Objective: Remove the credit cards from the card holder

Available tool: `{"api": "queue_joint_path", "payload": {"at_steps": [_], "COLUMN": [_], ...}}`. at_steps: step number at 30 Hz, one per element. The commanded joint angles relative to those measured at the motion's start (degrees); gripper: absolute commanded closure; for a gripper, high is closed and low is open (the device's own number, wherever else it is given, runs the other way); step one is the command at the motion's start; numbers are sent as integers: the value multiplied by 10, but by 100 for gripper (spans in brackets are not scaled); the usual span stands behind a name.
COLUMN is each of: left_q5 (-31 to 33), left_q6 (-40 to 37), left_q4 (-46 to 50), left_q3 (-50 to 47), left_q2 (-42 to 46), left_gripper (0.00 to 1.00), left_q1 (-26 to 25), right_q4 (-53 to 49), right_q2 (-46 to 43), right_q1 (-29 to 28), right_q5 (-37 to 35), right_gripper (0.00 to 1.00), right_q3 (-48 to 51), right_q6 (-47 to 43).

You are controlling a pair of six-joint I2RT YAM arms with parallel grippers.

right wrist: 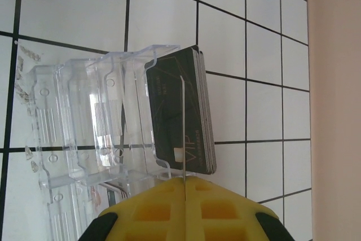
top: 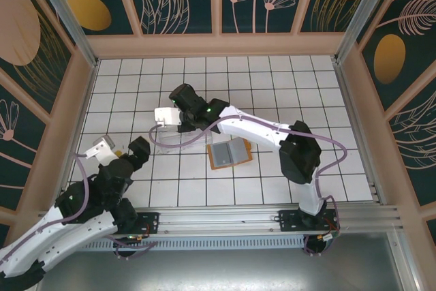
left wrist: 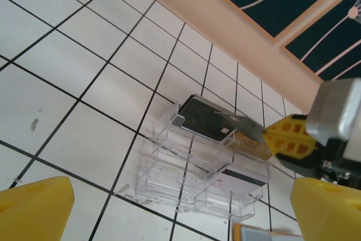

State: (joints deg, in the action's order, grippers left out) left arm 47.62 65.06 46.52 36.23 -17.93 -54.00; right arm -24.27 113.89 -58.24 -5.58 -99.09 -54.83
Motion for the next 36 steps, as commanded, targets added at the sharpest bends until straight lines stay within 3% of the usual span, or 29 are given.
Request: {"api": "queue_joint_path", "payload": {"at_steps": [1, 36], "left_q5": [30, 19], "left_q6": [25, 23], "left_q4": [29, 22], "left_q3": [15, 0], "left_q2": [20, 20], "left_gripper": [1, 1], "left_q1": [1, 2], "right_q4": [-10, -16], "right_q2": [18, 82], "right_q1": [-1, -12], "right_q5": [6, 0], "right_gripper": [100, 100], "right_q3": [-34, -78], "right_q6": [-26, -24]}}
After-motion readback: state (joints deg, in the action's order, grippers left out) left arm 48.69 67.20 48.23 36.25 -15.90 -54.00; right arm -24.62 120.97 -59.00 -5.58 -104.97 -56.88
